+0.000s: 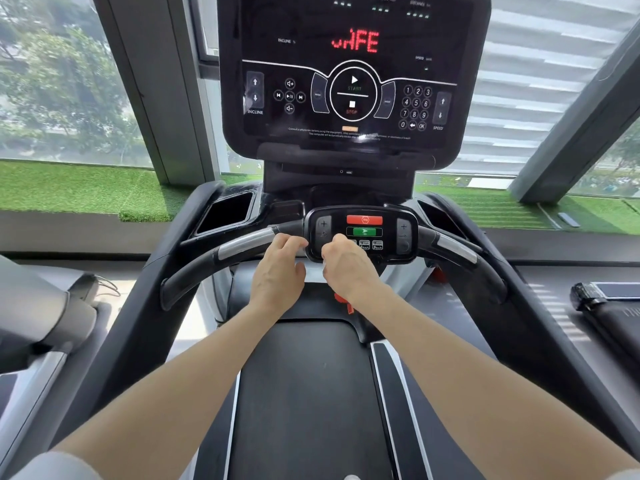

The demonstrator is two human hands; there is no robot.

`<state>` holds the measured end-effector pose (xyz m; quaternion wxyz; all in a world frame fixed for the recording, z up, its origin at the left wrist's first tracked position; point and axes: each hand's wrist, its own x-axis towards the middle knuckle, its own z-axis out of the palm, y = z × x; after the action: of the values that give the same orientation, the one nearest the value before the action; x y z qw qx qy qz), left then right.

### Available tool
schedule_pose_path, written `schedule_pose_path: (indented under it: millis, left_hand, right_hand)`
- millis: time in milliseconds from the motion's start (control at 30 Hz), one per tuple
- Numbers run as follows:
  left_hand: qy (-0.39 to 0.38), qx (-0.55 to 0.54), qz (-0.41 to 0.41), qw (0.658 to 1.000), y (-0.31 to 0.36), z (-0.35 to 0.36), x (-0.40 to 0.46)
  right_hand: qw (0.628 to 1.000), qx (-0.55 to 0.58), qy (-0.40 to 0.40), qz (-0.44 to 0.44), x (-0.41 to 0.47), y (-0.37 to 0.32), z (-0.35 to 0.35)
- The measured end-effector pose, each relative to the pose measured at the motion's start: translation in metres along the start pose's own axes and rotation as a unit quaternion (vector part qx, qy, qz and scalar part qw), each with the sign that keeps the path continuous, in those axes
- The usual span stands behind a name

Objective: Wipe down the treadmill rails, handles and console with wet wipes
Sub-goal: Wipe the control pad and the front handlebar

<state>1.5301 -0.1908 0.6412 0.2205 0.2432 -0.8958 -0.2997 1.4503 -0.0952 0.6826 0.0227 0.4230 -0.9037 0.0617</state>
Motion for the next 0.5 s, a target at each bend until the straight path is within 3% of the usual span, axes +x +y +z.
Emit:
schedule_pose_path:
  millis: [233,500]
  left_hand:
    - [-0.003,0.002,0.007,1.0,0.004,-0.001,-0.003]
    - [-0.037,-0.004,0.066,0.997,0.026,0.008,-0.001]
  right_hand:
    - [1.0,-0.026,-0.006,0.012,-0.005,0.015,-0.007]
    - [0.988,0.051,0.027,0.141,-0.031,0.056,-0.015]
